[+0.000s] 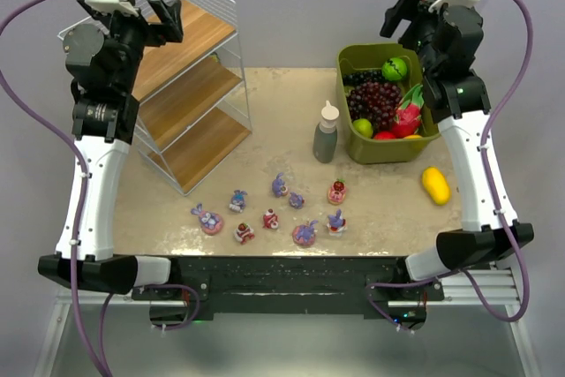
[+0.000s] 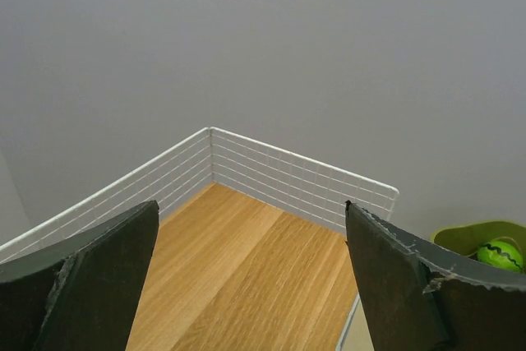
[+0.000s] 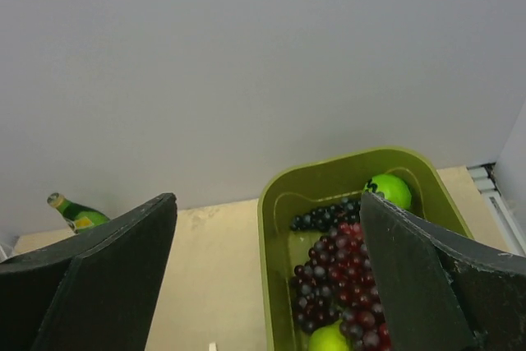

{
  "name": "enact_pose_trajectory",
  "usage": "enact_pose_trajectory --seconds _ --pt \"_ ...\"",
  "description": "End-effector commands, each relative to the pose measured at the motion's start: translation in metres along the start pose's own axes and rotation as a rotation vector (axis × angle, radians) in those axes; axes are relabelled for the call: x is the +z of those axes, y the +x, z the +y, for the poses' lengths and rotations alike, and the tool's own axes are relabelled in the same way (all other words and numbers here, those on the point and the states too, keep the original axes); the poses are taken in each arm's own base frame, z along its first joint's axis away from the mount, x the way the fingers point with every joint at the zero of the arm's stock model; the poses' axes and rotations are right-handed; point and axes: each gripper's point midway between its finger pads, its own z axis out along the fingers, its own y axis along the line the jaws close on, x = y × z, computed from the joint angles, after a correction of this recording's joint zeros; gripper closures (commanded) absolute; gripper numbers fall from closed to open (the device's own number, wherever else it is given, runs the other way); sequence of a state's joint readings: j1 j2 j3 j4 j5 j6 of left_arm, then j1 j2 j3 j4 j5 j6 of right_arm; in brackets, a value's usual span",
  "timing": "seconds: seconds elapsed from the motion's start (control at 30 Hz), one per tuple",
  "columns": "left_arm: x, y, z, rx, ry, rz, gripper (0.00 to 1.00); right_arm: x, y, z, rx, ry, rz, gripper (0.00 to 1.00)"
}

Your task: Place and organize the plastic toys onto the shelf

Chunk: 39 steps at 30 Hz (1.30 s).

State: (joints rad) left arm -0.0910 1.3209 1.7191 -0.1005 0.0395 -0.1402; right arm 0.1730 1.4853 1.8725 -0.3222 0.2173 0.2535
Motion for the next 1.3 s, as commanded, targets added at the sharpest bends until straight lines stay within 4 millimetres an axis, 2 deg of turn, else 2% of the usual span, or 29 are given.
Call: enact_pose_trajectory --seconds 0.0,0.2,0.27,0.3,0.37,0.4,0.47,0.5,0.57,0.6,0.67,0.7,0.73,0.8,0.83,0.87,0.93,0.97,1.0,1.03,1.1,1.27 --pt "-0.003 -0.010 -0.015 -0.018 0.084 -0.018 0.00 -0.022 0.007 -0.002 -0.013 -0.009 0.072 0.03" --pt "0.008 0.017 -0.023 -0.055 0.131 0.067 0.00 -0.020 0.062 -0.004 -0.017 -0.010 0.277 0.03" --pt "0.007 0.022 -0.023 -0.075 0.131 0.077 0.00 -0.021 0.069 -0.004 -0.007 -0.010 0.299 0.03" --pt "0.004 0.020 -0.024 -0.077 0.136 0.072 0.00 -0.021 0.080 -0.006 -0.007 -0.008 0.327 0.03" --pt "0.001 0.030 -0.024 -0.076 0.135 0.089 0.00 -0.024 0.095 -0.004 0.000 -0.027 0.365 0.03" --pt "-0.001 0.032 -0.024 -0.067 0.136 0.097 0.00 -0.025 0.113 -0.004 0.008 -0.039 0.406 0.04" --pt "-0.007 0.029 -0.024 -0.062 0.134 0.106 0.00 -0.033 0.129 0.008 0.044 -0.080 0.453 0.06" --pt "-0.012 0.029 -0.024 -0.070 0.131 0.124 0.00 -0.046 0.141 0.024 0.043 -0.110 0.485 0.06" --pt "-0.020 0.030 -0.027 -0.074 0.148 0.137 0.00 -0.063 0.152 0.049 0.027 -0.128 0.496 0.05" --pt "-0.026 0.025 -0.028 -0.083 0.146 0.129 0.00 -0.078 0.163 0.074 0.004 -0.152 0.513 0.05" --pt "-0.033 0.026 -0.028 -0.119 0.132 0.143 0.00 -0.094 0.176 0.097 0.069 -0.184 0.583 0.05" --pt "-0.044 0.013 -0.032 -0.111 0.153 0.111 0.00 -0.108 0.188 0.113 0.069 -0.224 0.628 0.06" --pt "-0.049 0.024 -0.035 -0.108 0.169 0.126 0.00 -0.113 0.195 0.117 0.069 -0.217 0.636 0.07" --pt "-0.059 0.020 -0.037 -0.100 0.173 0.111 0.00 -0.132 0.218 0.136 0.038 -0.274 0.674 0.07" --pt "-0.062 0.024 -0.037 -0.102 0.172 0.121 0.00 -0.139 0.225 0.142 0.035 -0.298 0.685 0.07" --pt "-0.065 0.025 -0.038 -0.111 0.172 0.127 0.00 -0.146 0.241 0.142 0.013 -0.312 0.719 0.07" --pt "-0.070 0.025 -0.041 -0.142 0.180 0.126 0.00 -0.159 0.250 0.159 -0.035 -0.440 0.717 0.08" --pt "-0.070 0.022 -0.045 -0.145 0.203 0.104 0.00 -0.164 0.264 0.164 -0.057 -0.494 0.715 0.09" --pt "-0.073 0.017 -0.047 -0.169 0.209 0.085 0.00 -0.167 0.271 0.164 -0.124 -0.554 0.706 0.10" --pt "-0.073 0.024 -0.047 -0.185 0.211 0.092 0.00 -0.172 0.276 0.164 -0.161 -0.596 0.711 0.10" --pt "-0.071 0.023 -0.052 -0.194 0.241 0.085 0.00 -0.185 0.295 0.156 -0.258 -0.680 0.744 0.11" --pt "-0.066 0.031 -0.057 -0.194 0.271 0.111 0.00 -0.200 0.330 0.123 -0.306 -0.618 0.808 0.10"
